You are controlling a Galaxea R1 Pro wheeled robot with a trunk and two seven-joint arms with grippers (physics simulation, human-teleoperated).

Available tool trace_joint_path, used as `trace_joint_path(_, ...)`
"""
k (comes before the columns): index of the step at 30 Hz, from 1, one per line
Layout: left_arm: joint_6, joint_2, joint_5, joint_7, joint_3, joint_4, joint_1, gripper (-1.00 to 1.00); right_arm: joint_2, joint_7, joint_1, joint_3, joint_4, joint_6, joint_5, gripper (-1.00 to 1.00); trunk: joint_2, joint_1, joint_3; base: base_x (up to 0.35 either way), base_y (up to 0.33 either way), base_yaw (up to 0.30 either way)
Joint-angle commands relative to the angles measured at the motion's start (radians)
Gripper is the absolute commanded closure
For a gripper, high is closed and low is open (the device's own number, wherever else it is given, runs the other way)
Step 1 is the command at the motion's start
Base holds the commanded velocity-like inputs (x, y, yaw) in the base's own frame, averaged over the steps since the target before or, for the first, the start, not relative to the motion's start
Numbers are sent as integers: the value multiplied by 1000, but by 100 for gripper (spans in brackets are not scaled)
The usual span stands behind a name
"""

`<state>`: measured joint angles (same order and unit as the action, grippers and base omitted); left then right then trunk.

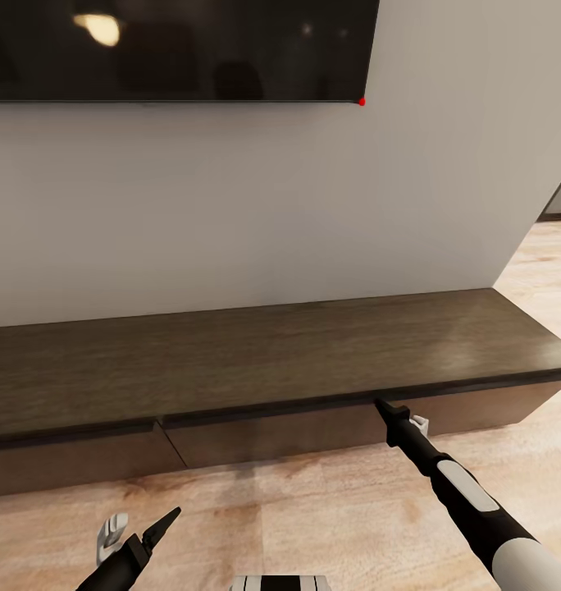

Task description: Place each of the two pumpkins and all three candles from the living room inside a cabinet in the living room (use any cabinet), then make sure every cabinet is closed, and position the cauldron so it is next to a table in the living room.

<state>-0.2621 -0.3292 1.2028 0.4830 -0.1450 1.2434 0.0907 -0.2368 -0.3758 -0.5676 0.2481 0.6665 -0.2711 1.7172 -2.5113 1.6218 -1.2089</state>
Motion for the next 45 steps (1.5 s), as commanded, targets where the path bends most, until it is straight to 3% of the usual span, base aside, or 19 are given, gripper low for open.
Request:
trace_joint_path(1, -8, -1, 11, 0, -1, 1, 0, -100, -1, 0, 0, 10, -4, 2, -4, 100, 0, 0, -1, 0, 0, 0)
trace_joint_path(14, -8, -1, 11, 0, -1, 1, 0, -100, -1, 0, 0, 8, -4, 1, -4, 100, 0, 0, -1, -9, 0, 0)
trace_joint_path(45, -9, -1, 12, 0, 1, -8, 0, -100, -1, -2, 0, 8, -4, 1, -4, 100, 0, 0, -1, -261, 0, 0)
